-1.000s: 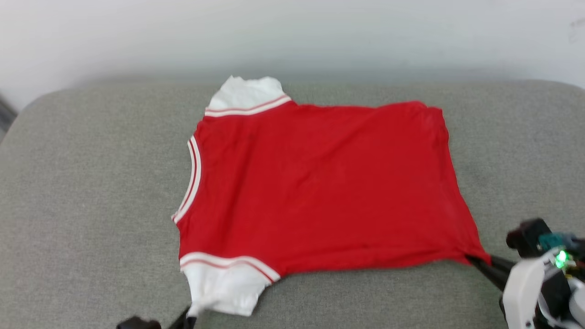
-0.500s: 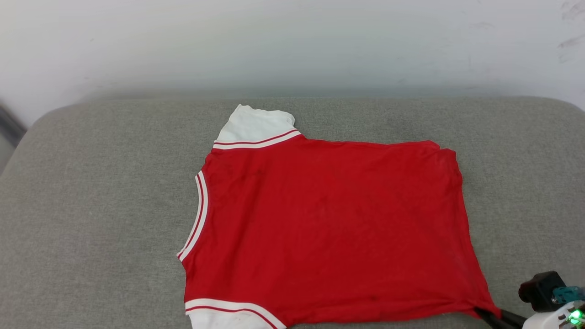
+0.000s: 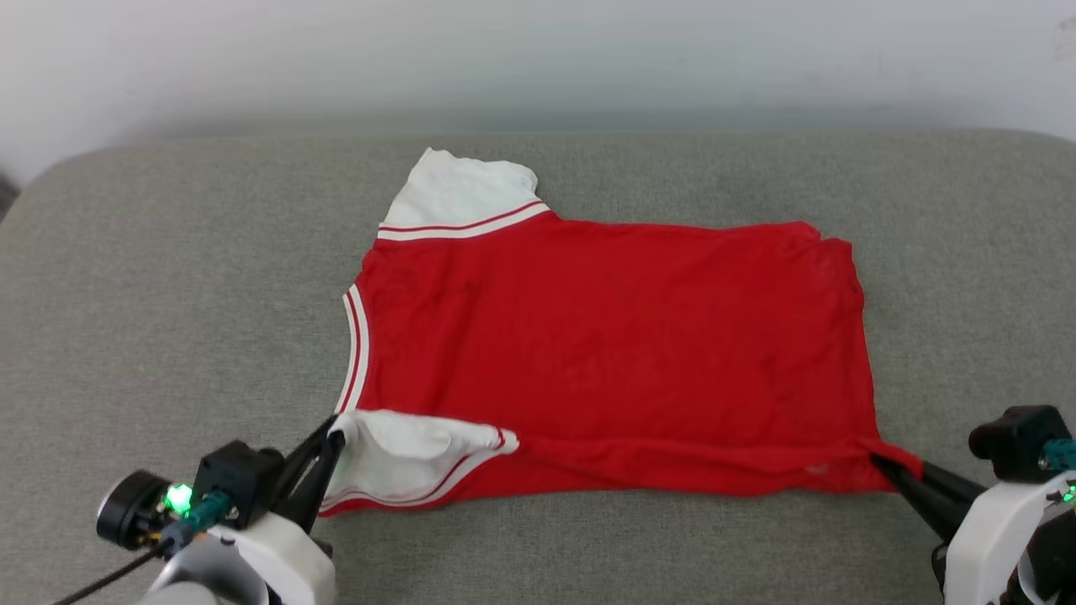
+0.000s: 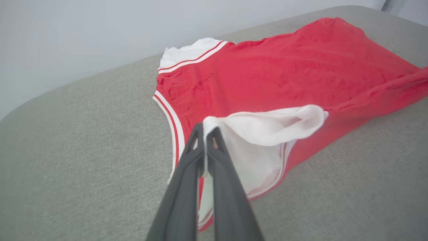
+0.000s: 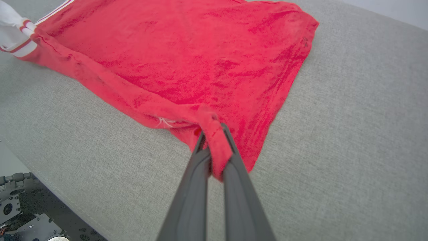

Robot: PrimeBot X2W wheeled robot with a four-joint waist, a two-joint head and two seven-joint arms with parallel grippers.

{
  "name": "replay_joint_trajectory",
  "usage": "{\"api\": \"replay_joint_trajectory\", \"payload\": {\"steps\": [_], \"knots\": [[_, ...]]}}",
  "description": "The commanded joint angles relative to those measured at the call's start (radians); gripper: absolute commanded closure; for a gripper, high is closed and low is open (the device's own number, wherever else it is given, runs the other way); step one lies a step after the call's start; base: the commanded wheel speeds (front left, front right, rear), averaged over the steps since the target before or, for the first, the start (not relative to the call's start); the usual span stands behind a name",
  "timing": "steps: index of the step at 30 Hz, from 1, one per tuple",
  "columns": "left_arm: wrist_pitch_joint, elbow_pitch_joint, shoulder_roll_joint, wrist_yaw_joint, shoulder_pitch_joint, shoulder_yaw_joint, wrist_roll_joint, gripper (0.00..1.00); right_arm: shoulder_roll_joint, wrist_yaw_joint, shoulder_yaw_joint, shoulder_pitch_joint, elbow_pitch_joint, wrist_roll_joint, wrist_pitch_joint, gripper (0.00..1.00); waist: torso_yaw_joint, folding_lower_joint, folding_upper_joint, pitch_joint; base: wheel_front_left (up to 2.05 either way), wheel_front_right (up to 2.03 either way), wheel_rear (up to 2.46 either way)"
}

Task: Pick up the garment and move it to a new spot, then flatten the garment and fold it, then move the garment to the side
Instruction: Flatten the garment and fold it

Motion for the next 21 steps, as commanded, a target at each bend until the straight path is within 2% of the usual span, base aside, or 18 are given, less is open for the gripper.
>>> {"api": "replay_joint_trajectory", "payload": {"steps": [1, 9, 15, 21], "knots": [[0.009, 0.008, 0.002, -0.012, -0.044, 0.006, 0.017, 1.0, 0.009, -0.001, -0.01, -0.027, -0.013, -0.01, 0.009, 1.0, -0.013, 0.0, 0.0, 0.035, 0.0, 0.0, 0.0], [0.071, 0.077, -0.005, -0.076, -0.227, 0.018, 0.058, 1.0, 0.03, -0.001, -0.011, -0.158, -0.015, -0.032, 0.047, 1.0, -0.046, 0.0, 0.0, 0.16, 0.0, 0.0, 0.0], [0.091, 0.184, -0.018, -0.123, -0.323, 0.015, 0.082, 1.0, 0.049, -0.001, 0.019, -0.275, 0.055, -0.039, 0.066, 1.0, -0.057, 0.0, 0.0, 0.246, 0.0, 0.0, 0.0], [0.09, 0.317, -0.062, -0.187, -0.378, 0.0, 0.067, 1.0, 0.053, -0.001, 0.08, -0.366, 0.16, -0.03, 0.092, 1.0, -0.05, 0.0, 0.0, 0.296, 0.0, 0.0, 0.0]]}}
